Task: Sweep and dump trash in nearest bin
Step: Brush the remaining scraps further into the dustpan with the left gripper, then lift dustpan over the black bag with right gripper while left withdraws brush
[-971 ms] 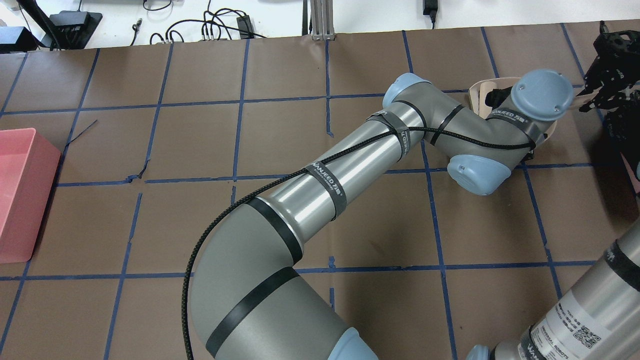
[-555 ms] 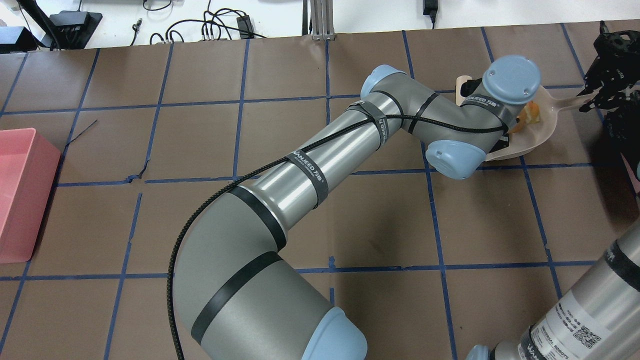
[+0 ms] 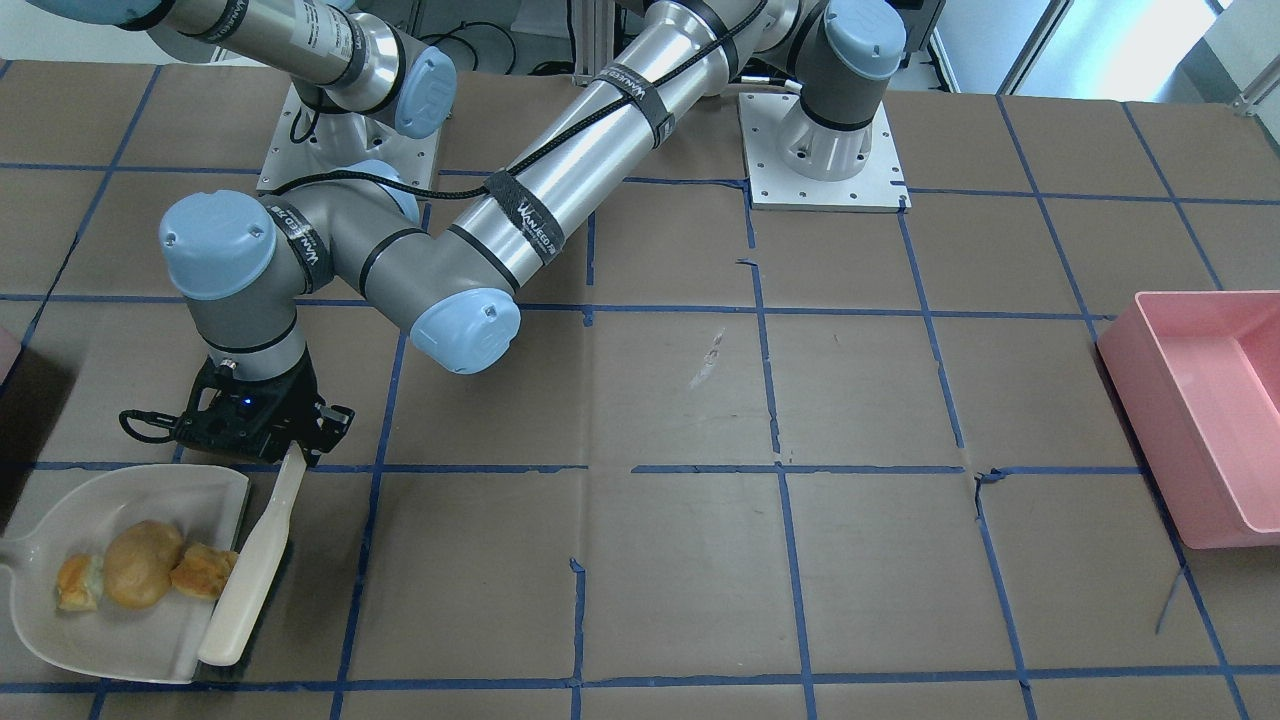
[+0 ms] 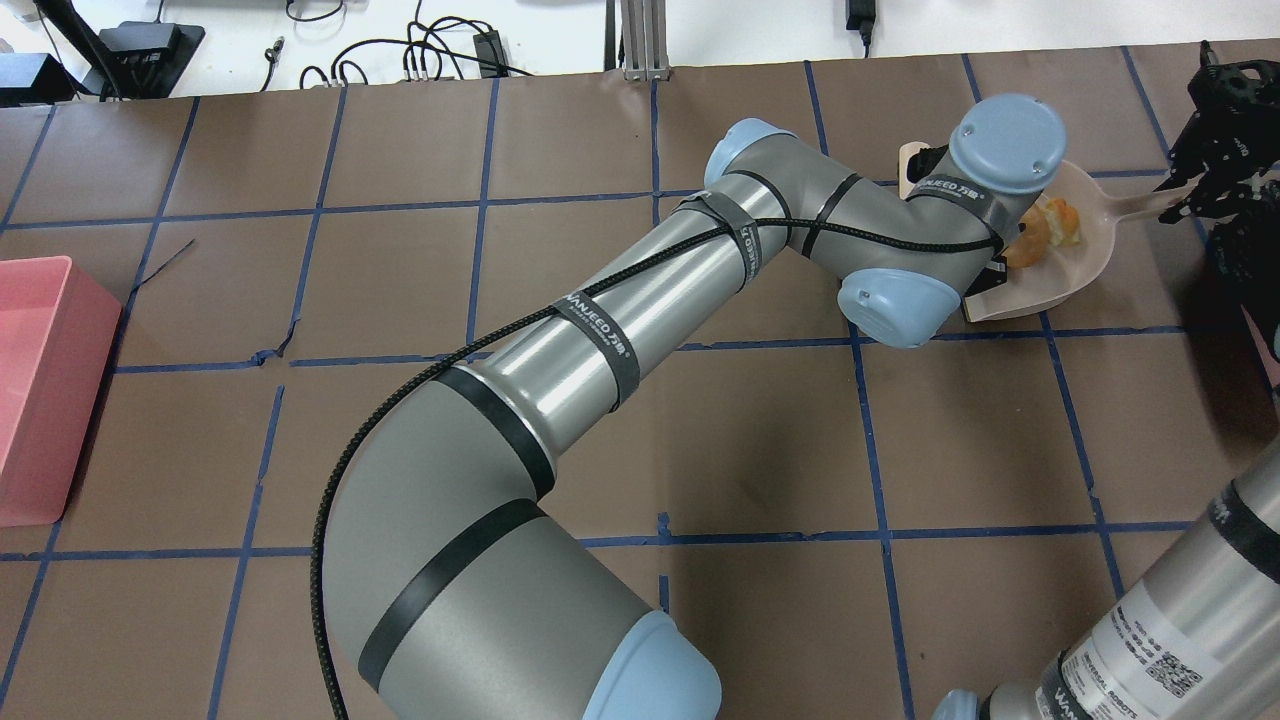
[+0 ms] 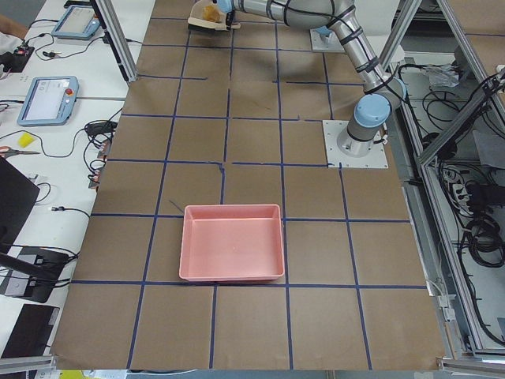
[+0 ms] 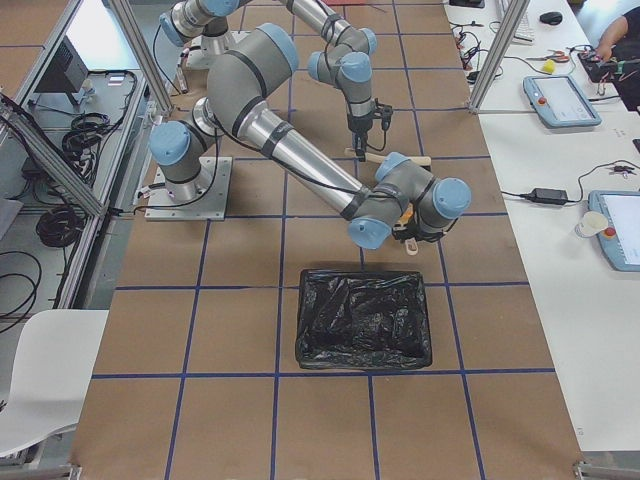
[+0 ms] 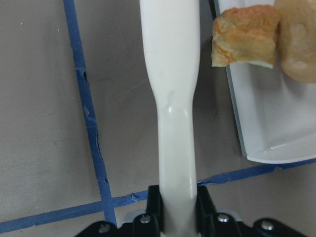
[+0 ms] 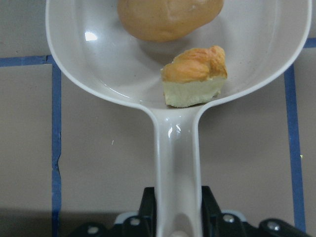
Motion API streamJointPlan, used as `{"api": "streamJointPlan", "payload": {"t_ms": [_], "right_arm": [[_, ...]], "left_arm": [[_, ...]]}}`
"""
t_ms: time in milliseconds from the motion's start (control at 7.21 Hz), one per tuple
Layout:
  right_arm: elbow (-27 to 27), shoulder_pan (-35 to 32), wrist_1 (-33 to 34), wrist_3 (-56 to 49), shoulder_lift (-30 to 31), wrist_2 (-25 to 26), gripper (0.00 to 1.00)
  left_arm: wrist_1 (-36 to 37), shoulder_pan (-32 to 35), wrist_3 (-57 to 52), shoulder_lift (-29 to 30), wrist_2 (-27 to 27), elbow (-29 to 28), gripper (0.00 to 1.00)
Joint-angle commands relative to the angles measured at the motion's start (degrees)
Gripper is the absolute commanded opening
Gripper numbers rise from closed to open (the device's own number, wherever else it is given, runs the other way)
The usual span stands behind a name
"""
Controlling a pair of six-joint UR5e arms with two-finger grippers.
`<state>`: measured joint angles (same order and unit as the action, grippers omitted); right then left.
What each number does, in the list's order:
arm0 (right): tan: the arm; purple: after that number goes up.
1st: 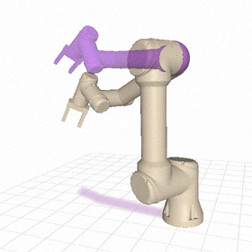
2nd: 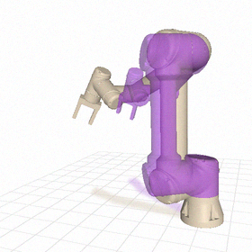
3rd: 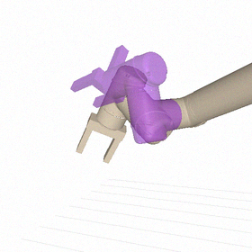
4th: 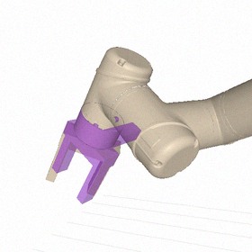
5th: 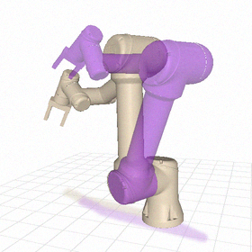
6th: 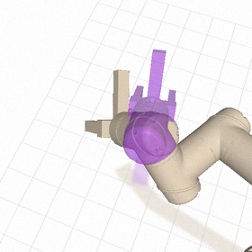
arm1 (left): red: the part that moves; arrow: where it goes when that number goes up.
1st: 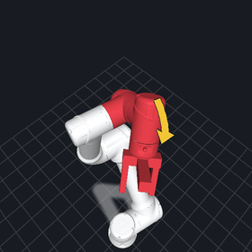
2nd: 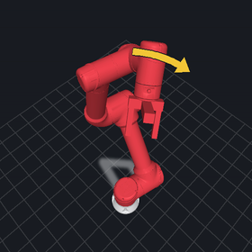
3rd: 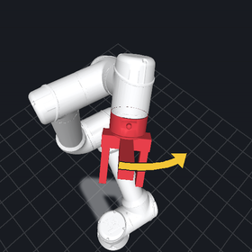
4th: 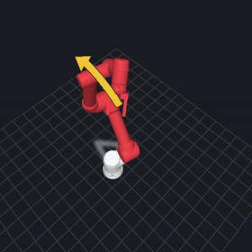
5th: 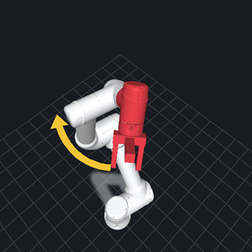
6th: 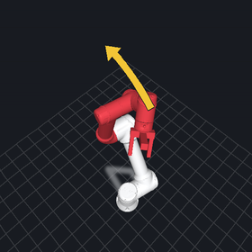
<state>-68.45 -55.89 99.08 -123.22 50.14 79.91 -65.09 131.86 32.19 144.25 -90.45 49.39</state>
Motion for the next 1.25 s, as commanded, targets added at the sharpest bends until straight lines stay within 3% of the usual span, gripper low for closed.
{"api": "streamJointPlan", "payload": {"t_ms": [0,416,832,1109], "right_arm": [[0.16,0.69,-2.29,0.00,0.22,-3.95,0.00],[0.68,4.90,-7.29,-0.61,0.57,-7.91,0.00],[1.39,8.25,-17.66,-0.44,3.73,-15.72,0.00],[1.30,16.55,-26.61,0.08,7.59,-16.89,0.00]], "left_arm": [[-0.30,-0.03,-2.46,-0.90,0.19,0.27,0.01],[-0.57,-1.17,-2.83,-2.40,-0.34,0.97,0.01],[-5.11,-5.28,-3.01,-4.85,-0.34,1.06,0.01],[-7.33,-8.71,-3.44,-6.52,-0.86,2.97,0.01]]}}
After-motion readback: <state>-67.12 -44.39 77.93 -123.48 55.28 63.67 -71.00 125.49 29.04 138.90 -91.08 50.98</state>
